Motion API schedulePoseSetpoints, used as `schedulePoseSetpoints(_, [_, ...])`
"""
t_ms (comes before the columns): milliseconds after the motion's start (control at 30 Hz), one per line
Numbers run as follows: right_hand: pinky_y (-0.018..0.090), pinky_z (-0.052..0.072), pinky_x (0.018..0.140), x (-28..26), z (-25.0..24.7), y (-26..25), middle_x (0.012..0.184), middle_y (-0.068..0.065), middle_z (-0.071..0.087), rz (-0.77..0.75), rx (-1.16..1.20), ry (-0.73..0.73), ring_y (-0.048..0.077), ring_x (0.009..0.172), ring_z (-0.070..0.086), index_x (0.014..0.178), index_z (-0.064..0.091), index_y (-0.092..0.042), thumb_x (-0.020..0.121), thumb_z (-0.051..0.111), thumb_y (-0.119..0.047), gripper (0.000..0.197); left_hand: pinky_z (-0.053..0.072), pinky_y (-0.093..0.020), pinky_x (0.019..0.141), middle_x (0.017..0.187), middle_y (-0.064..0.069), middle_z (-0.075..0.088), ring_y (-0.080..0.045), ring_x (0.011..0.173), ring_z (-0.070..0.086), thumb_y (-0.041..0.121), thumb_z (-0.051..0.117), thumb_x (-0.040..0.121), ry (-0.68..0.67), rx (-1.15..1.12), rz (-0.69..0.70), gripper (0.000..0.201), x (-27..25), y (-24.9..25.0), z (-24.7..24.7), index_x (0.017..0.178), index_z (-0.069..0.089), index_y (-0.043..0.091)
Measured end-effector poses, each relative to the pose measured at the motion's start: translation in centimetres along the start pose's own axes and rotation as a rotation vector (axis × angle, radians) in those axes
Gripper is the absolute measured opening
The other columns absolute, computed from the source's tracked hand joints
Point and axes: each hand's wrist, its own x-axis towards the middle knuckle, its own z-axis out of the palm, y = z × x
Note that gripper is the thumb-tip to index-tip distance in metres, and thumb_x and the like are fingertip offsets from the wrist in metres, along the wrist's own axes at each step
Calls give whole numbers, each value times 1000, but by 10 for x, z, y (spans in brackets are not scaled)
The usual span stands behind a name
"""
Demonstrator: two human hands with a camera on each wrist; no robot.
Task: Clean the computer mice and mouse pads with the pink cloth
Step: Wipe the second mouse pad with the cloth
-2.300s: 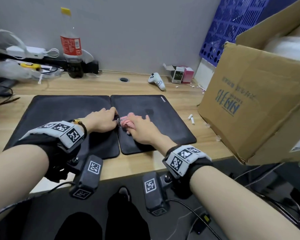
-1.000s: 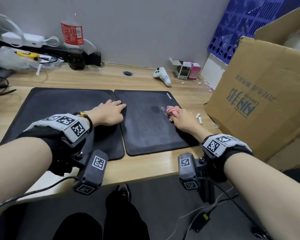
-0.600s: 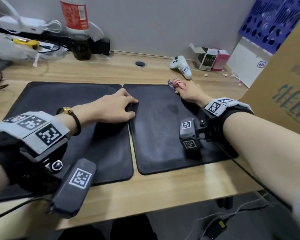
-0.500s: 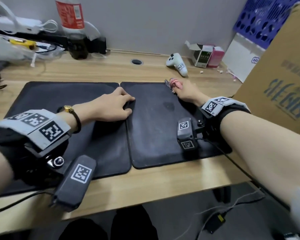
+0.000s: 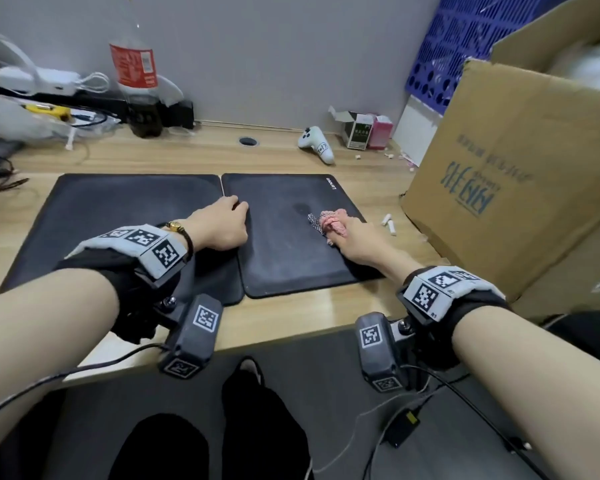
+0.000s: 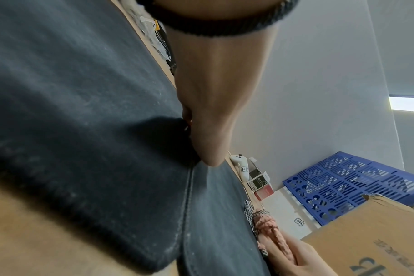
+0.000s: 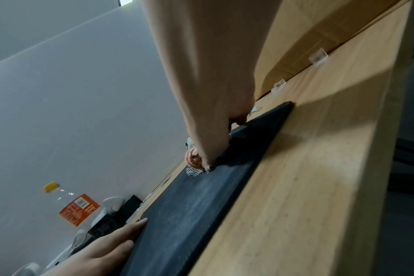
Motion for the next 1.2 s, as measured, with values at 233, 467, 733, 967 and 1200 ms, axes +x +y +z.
schedulePoseSetpoints(233, [44, 40, 94, 59, 7, -8, 128, 21, 55, 21, -10, 24, 41, 118, 51, 128, 41, -5, 99, 43, -36, 43, 37, -37, 101, 145, -13, 34, -37, 124, 45, 23, 38, 93, 27, -1, 44, 43, 28, -7, -3, 132, 38, 6])
schedulePoseSetpoints(467, [43, 42, 96, 148, 2, -21, 131, 22, 54, 34, 39, 28, 42, 120, 50, 130, 46, -5, 98, 44, -38, 46, 42, -34, 86, 123, -3, 53, -28, 106, 56, 30, 50, 82, 173, 101, 167, 34, 51, -22, -10, 114, 49, 18])
schedulePoseSetpoints(733, [46, 41, 102, 145, 3, -28, 133, 22, 53, 12, 42, 28, 43, 121, 49, 136, 41, -8, 98, 42, -36, 47, 40, -33, 85, 124, -3, 52, -28, 109, 54, 26, 48, 83, 194, 100, 174, 35, 53, -25, -12, 117, 50, 17])
schedulePoseSetpoints(967, [46, 35, 99, 60, 7, -32, 126, 22, 57, -73, 39, 5, 40, 117, 52, 128, 38, -5, 100, 43, -29, 38, 38, -38, 96, 138, -10, 44, -32, 120, 49, 20, 38, 90, 114, 37, 105, 40, 36, -16, -3, 129, 40, 14])
schedulePoseSetpoints(1200, [41, 38, 80, 17, 22, -42, 124, 13, 56, -151, 26, 17, 40, 110, 52, 126, 42, -12, 98, 43, -34, 36, 40, -35, 93, 133, -8, 50, -31, 117, 52, 17, 44, 85, 91, 95, 95, 41, 28, -9, -11, 126, 46, 12])
